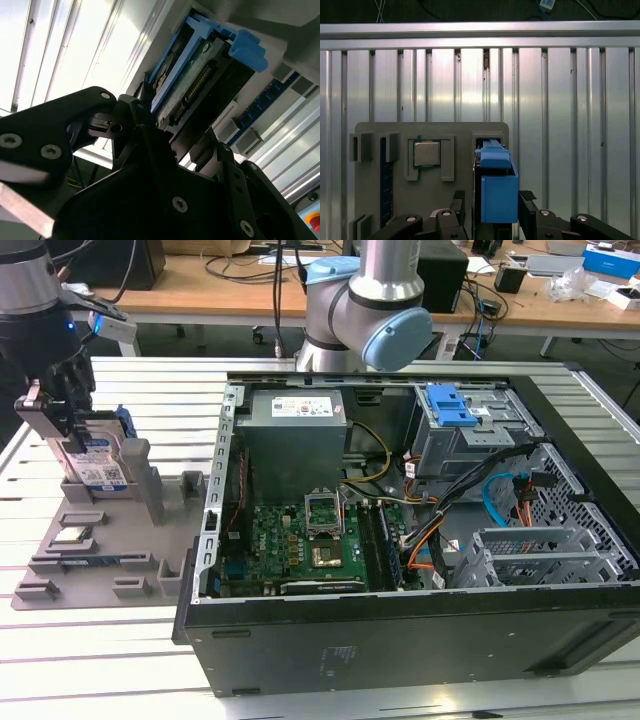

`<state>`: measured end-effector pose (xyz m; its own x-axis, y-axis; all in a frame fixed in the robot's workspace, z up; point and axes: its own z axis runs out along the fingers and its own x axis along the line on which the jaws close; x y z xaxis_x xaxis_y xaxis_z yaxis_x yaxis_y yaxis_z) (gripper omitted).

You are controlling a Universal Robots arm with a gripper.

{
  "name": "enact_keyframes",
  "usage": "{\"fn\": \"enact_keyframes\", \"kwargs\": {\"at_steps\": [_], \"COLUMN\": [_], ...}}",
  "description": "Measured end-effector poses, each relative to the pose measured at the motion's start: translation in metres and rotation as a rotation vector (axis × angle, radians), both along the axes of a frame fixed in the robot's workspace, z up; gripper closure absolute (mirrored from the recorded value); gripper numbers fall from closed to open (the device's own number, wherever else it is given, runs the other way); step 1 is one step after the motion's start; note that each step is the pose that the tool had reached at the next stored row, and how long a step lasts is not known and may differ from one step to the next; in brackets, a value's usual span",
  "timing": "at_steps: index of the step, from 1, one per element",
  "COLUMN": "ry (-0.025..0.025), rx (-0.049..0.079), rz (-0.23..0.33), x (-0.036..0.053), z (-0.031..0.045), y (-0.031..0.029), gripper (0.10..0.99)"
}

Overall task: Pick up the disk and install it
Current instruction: 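Pick up the disk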

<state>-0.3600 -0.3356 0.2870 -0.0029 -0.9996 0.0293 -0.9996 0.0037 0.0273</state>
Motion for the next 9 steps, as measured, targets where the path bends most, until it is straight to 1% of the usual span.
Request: {"fn": "enact_keyframes", "kwargs": {"at_steps": [7, 8, 9], "ry": [-0.0001, -0.0001, -0.0002], "rx": [0.002, 0.003, 0.008], "rz": [0.0, 0.0, 0.0], "x": [0.0, 0.0, 0.0], "z": [-0.0001, -0.0004, -0.001], "y": [-0.0006, -0.0007, -0.0007], "gripper": [0.545, 0.545, 0.545]}}
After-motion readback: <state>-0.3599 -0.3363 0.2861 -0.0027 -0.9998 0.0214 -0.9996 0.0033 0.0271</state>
